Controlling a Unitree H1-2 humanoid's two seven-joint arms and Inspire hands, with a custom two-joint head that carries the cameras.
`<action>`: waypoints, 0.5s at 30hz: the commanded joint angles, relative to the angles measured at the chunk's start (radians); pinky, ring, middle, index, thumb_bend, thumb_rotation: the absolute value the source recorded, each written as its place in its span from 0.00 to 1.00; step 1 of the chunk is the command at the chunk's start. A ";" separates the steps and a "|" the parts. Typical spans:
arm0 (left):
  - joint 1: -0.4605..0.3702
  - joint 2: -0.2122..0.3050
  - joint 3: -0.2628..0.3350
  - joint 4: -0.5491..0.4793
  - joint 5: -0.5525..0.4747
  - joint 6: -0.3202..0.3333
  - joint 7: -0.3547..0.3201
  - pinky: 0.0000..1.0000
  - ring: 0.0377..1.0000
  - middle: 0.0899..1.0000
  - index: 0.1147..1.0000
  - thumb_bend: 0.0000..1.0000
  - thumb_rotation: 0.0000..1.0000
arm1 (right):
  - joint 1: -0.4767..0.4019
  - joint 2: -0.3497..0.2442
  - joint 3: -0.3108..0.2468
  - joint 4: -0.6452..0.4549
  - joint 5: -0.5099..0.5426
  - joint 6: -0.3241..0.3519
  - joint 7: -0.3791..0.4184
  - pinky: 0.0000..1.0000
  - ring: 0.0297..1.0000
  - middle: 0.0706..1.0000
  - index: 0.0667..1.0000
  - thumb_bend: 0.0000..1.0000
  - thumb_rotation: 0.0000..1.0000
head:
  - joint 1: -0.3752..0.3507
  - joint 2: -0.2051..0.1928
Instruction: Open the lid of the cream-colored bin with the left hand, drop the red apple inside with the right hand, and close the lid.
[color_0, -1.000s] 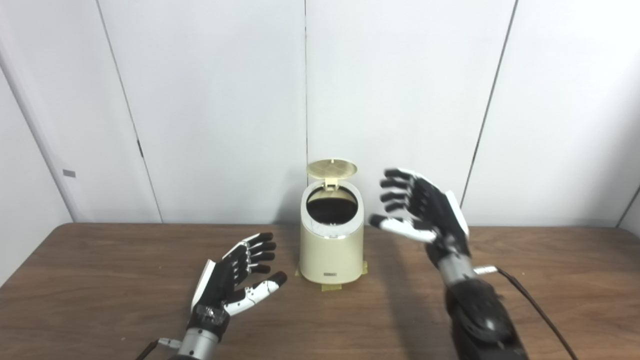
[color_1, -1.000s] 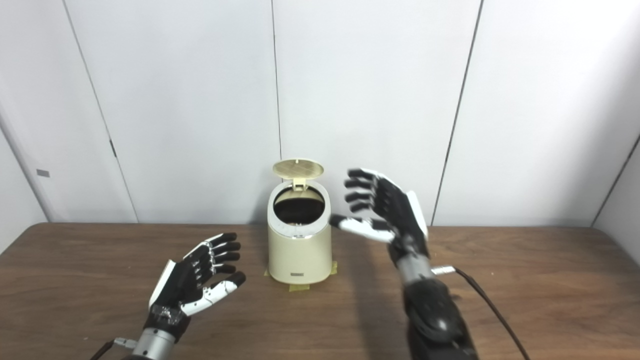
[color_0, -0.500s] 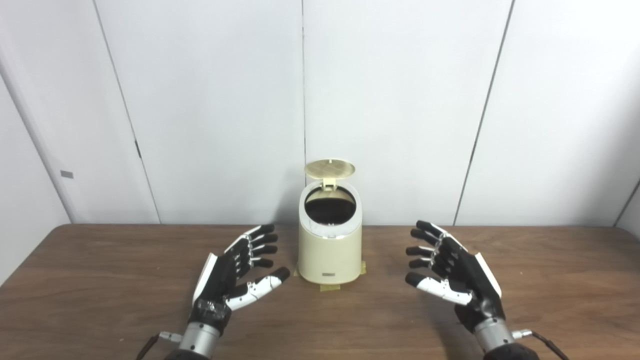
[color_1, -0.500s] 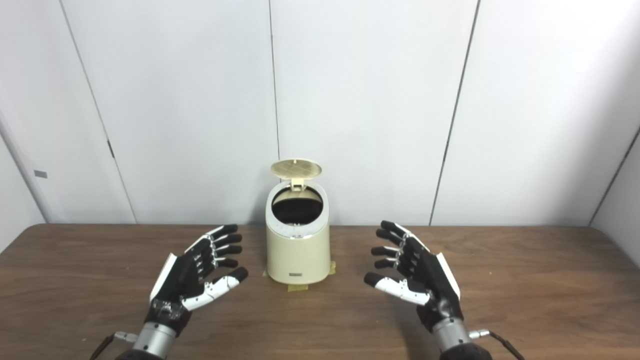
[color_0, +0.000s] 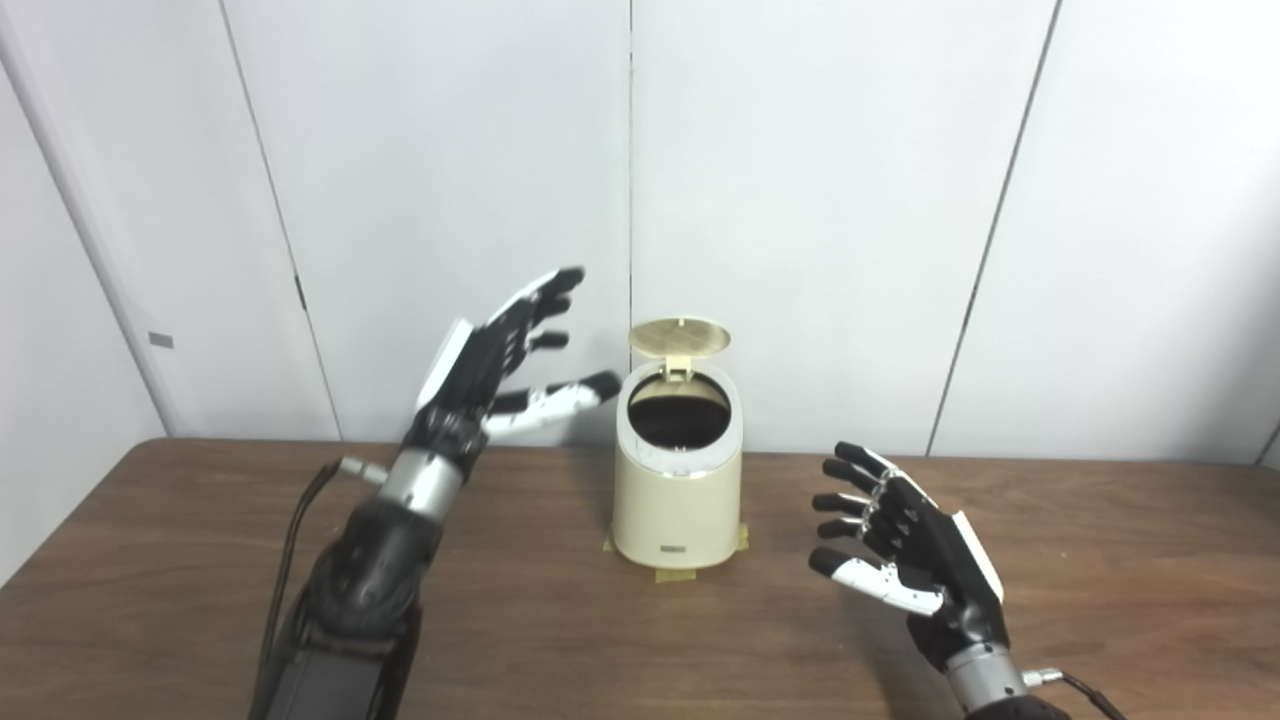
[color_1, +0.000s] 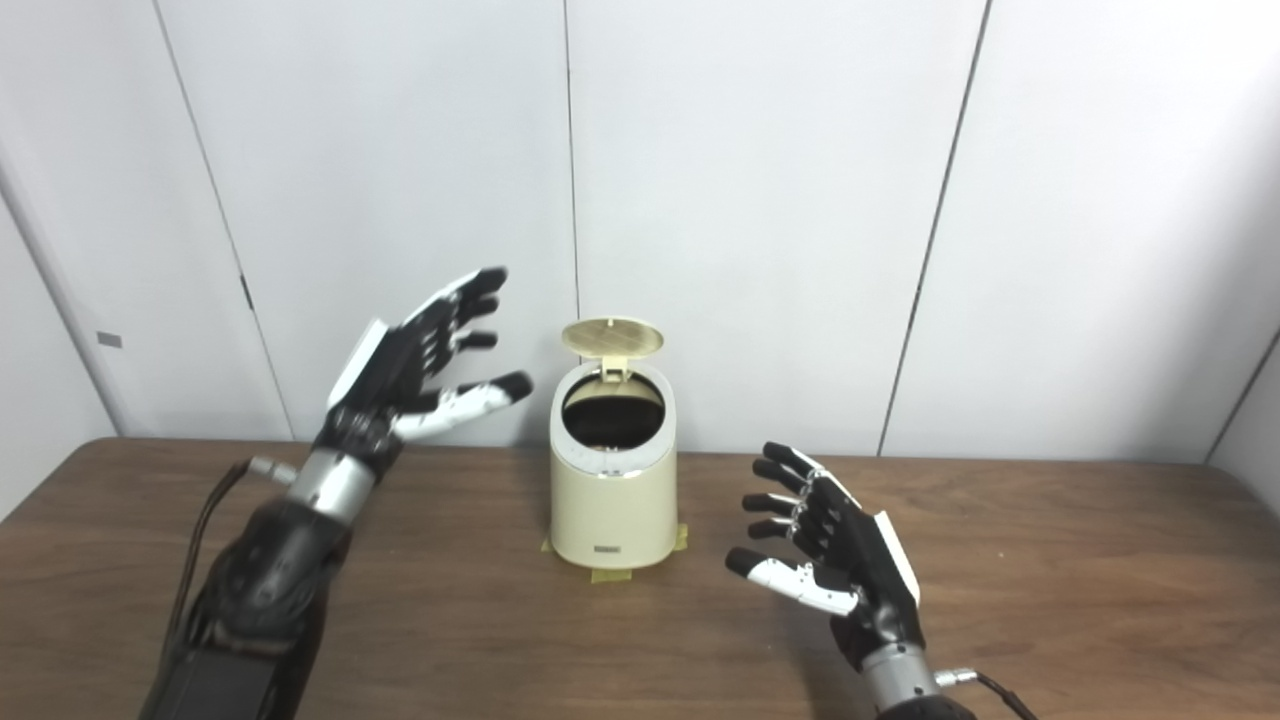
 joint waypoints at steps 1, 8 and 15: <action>-0.091 0.023 -0.014 0.014 0.049 -0.014 0.007 0.84 0.92 0.92 0.90 0.89 0.40 | -0.034 0.002 -0.004 -0.043 0.004 -0.034 -0.010 0.57 0.67 0.78 0.79 0.87 0.20 | -0.001 0.000; -0.221 0.060 -0.116 0.135 0.210 -0.027 -0.012 0.91 0.98 0.97 0.93 0.96 0.49 | -0.031 0.007 -0.003 -0.063 -0.006 -0.017 -0.015 0.57 0.65 0.77 0.78 0.85 0.21 | -0.007 0.000; -0.270 0.097 -0.195 0.181 0.298 -0.034 -0.061 0.98 1.00 1.00 0.94 1.00 0.46 | -0.030 0.009 0.001 -0.077 -0.023 -0.006 -0.026 0.55 0.62 0.76 0.77 0.84 0.22 | -0.009 0.000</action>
